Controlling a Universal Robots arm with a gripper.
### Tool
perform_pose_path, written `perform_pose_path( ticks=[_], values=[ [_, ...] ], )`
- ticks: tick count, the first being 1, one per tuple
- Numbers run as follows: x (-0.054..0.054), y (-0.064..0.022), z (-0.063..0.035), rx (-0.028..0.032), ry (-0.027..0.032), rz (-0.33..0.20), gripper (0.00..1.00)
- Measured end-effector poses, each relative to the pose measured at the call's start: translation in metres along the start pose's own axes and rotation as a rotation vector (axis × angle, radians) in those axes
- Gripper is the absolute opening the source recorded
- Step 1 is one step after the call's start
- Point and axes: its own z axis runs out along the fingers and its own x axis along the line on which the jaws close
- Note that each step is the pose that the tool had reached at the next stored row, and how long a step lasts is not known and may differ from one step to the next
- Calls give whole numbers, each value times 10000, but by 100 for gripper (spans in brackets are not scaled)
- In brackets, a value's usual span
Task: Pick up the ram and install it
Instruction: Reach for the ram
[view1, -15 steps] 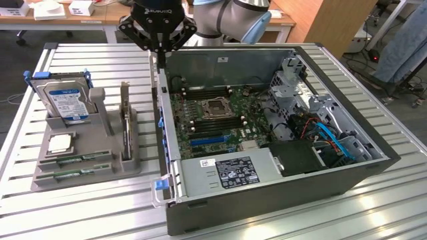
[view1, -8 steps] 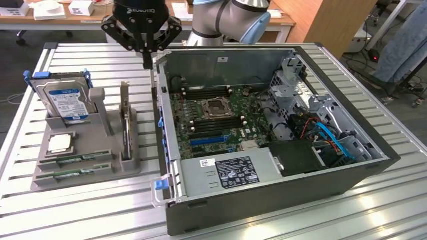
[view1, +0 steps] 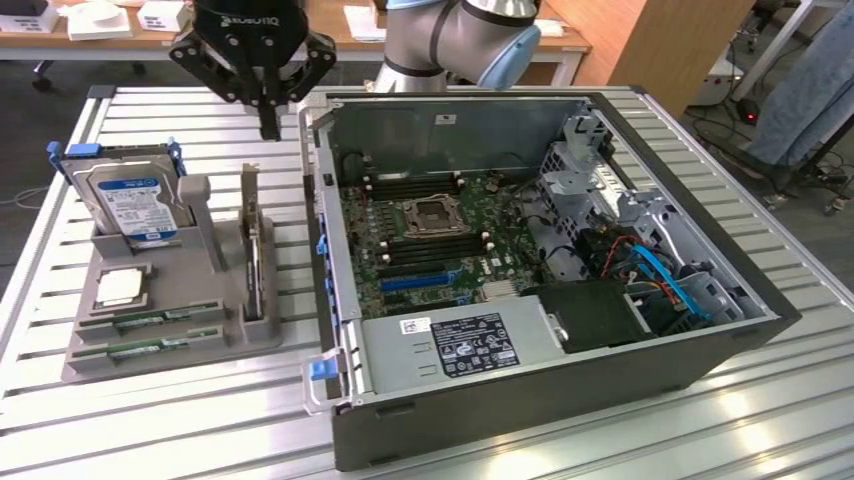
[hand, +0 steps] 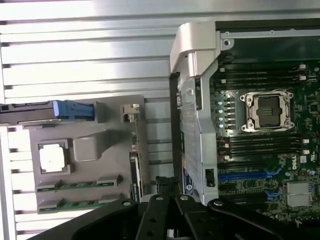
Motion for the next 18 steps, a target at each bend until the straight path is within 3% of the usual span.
perform_pose_path(
  ticks=[18],
  values=[
    [544,-41,-8,-1,0,-1,9]
  ],
)
